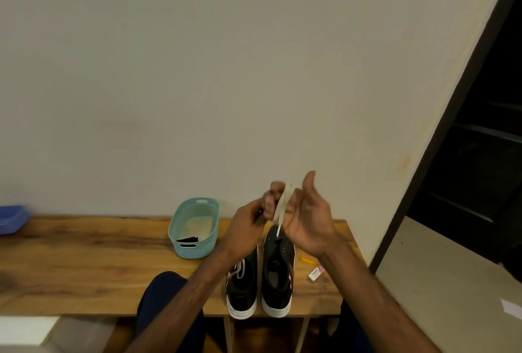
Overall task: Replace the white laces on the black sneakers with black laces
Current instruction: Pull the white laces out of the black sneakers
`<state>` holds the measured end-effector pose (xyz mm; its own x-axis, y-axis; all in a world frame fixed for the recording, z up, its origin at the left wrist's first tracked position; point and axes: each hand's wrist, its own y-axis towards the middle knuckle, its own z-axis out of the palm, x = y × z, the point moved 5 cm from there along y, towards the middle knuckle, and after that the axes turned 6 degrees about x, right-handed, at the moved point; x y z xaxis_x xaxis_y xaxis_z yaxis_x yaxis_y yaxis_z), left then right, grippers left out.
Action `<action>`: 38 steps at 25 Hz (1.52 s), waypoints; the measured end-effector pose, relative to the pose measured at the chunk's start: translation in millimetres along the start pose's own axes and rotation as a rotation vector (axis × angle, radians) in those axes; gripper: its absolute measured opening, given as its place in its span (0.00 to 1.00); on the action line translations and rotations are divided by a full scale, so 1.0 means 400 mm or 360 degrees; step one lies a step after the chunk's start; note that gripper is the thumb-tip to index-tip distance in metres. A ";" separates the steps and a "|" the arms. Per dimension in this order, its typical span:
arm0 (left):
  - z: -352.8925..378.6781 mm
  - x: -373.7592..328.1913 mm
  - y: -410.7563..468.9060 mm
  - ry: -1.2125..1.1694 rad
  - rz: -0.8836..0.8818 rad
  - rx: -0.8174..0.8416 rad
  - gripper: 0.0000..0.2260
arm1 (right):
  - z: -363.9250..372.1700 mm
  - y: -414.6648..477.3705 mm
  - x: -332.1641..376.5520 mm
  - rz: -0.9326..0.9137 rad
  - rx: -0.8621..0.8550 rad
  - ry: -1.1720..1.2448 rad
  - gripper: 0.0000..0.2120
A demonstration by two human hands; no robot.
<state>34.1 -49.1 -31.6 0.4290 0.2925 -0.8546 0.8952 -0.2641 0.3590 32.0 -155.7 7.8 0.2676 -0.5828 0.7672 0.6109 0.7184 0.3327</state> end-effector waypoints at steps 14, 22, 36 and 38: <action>-0.071 0.010 -0.031 0.0604 0.0048 -0.0107 0.11 | -0.068 -0.085 -0.124 0.0675 0.0138 -0.0411 0.49; 0.068 0.048 -0.106 0.0540 -0.0011 0.0156 0.11 | -0.103 -0.032 -0.040 -0.0047 -0.0371 -0.1025 0.39; 0.044 0.079 -0.118 -0.0289 -0.0480 -0.0302 0.12 | -0.090 -0.065 -0.174 0.0374 -0.0122 0.0216 0.20; 0.070 0.090 -0.136 -0.0407 -0.0615 -0.0140 0.13 | -0.107 -0.074 -0.175 0.0343 -0.0115 0.0354 0.20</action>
<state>-2.7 -49.9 -92.3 0.0289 0.1153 -0.9929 0.9950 -0.0981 0.0176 26.9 -152.5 -79.2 0.5481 -0.4945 0.6746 0.5717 0.8102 0.1293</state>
